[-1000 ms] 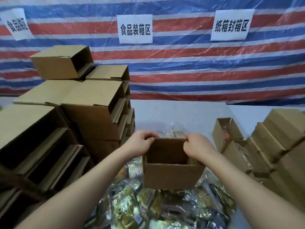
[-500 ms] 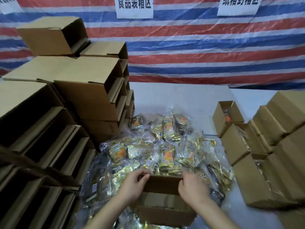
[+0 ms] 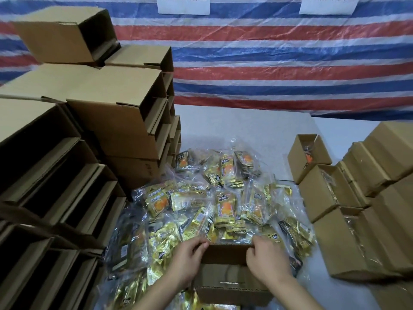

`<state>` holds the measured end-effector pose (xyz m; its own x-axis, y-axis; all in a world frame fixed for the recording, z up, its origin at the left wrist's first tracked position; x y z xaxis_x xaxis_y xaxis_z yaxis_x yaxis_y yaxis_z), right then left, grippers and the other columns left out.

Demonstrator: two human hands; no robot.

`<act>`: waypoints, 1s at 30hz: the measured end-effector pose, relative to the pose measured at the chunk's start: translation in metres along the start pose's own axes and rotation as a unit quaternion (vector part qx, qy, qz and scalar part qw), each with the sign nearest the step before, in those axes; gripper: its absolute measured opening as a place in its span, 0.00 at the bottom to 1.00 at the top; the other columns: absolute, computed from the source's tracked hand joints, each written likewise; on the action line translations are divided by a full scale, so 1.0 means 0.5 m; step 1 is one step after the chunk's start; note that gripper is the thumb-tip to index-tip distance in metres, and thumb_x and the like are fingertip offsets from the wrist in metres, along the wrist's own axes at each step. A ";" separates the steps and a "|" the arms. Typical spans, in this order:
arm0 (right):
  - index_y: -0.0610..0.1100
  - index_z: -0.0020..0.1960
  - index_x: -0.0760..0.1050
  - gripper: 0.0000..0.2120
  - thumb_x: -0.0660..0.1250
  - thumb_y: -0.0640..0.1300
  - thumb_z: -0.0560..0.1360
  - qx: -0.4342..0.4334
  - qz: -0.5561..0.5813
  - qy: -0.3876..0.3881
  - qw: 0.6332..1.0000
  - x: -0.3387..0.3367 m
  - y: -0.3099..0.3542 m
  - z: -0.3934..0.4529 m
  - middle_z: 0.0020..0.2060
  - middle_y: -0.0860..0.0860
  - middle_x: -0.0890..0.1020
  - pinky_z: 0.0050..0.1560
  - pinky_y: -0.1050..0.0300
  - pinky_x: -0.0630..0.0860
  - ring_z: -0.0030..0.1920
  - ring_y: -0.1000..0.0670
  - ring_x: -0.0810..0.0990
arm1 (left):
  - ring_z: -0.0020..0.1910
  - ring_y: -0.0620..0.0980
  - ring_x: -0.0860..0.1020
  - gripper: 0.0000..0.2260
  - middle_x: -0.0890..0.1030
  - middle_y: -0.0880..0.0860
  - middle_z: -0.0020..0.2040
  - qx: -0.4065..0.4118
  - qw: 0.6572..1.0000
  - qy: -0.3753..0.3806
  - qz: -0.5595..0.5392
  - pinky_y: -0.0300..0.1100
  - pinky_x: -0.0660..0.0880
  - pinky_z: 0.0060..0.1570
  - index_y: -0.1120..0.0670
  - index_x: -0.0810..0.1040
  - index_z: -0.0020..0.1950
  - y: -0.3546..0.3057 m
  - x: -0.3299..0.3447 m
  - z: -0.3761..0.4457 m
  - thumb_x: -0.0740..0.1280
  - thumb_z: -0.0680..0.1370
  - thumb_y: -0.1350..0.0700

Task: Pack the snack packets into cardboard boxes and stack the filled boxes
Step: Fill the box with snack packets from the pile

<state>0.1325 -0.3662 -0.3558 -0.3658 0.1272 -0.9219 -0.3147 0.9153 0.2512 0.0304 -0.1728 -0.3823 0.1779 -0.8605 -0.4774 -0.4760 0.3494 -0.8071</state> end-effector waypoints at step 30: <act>0.49 0.68 0.72 0.26 0.53 0.53 0.73 -0.096 -0.054 0.012 0.994 0.005 0.076 0.011 0.62 0.53 0.76 0.74 0.48 0.62 0.65 0.50 0.72 | 0.80 0.60 0.40 0.55 0.38 0.59 0.81 0.150 0.667 0.241 0.689 0.60 0.42 0.77 0.52 0.35 0.81 0.120 -0.054 0.107 0.71 0.72 0.35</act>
<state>0.1246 -0.3288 -0.3501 -0.3408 0.0208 -0.9399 -0.5144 0.8327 0.2049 0.0432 -0.1087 -0.4361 -0.5819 0.3599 -0.7293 0.3056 0.9278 0.2141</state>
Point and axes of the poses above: each hand's wrist, its own z-axis towards the middle knuckle, its own x-axis out of the palm, y = z × x, the point moved 5 cm from there along z, towards the middle knuckle
